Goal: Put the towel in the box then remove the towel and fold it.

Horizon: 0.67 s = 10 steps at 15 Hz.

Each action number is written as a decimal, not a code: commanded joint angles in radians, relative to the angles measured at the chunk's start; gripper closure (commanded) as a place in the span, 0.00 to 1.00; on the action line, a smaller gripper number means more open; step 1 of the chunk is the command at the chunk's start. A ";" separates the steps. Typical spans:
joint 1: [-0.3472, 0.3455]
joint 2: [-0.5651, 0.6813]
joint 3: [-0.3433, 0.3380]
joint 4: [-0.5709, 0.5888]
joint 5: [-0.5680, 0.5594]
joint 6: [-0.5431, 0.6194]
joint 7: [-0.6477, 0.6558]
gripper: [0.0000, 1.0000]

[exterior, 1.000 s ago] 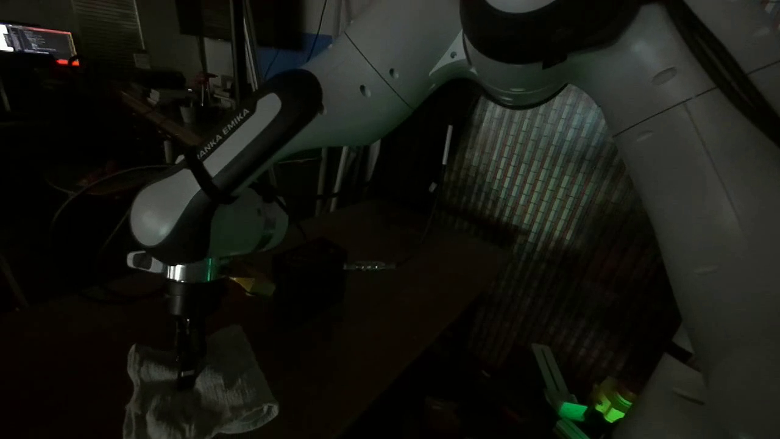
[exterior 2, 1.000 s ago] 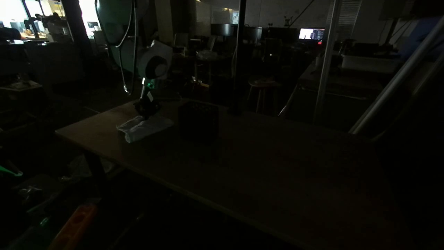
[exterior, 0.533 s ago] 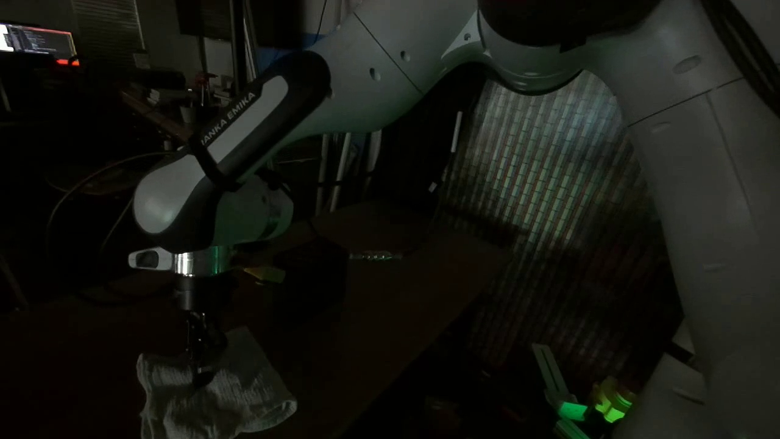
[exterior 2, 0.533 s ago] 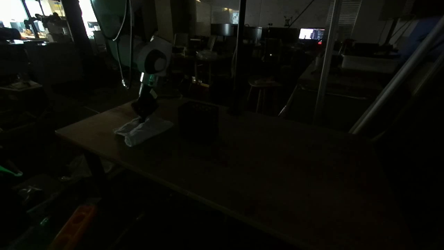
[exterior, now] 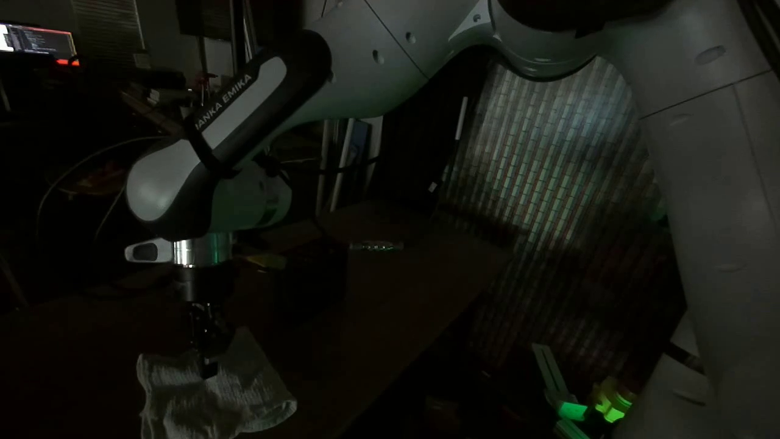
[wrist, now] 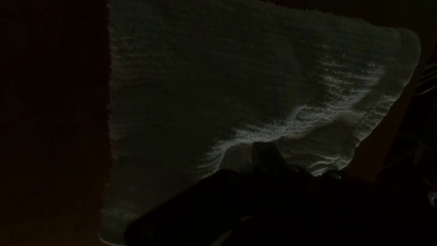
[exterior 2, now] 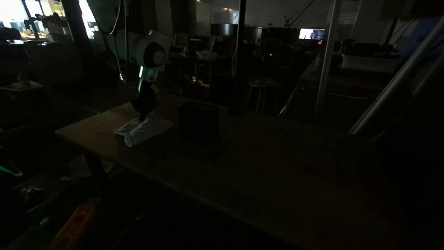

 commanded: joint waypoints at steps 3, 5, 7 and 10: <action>0.045 -0.037 -0.054 -0.035 0.015 -0.011 -0.034 1.00; 0.054 -0.033 -0.066 -0.037 0.008 -0.003 -0.036 1.00; 0.066 -0.024 -0.082 -0.032 -0.004 -0.002 -0.034 1.00; 0.079 -0.011 -0.100 -0.015 -0.013 -0.007 -0.033 1.00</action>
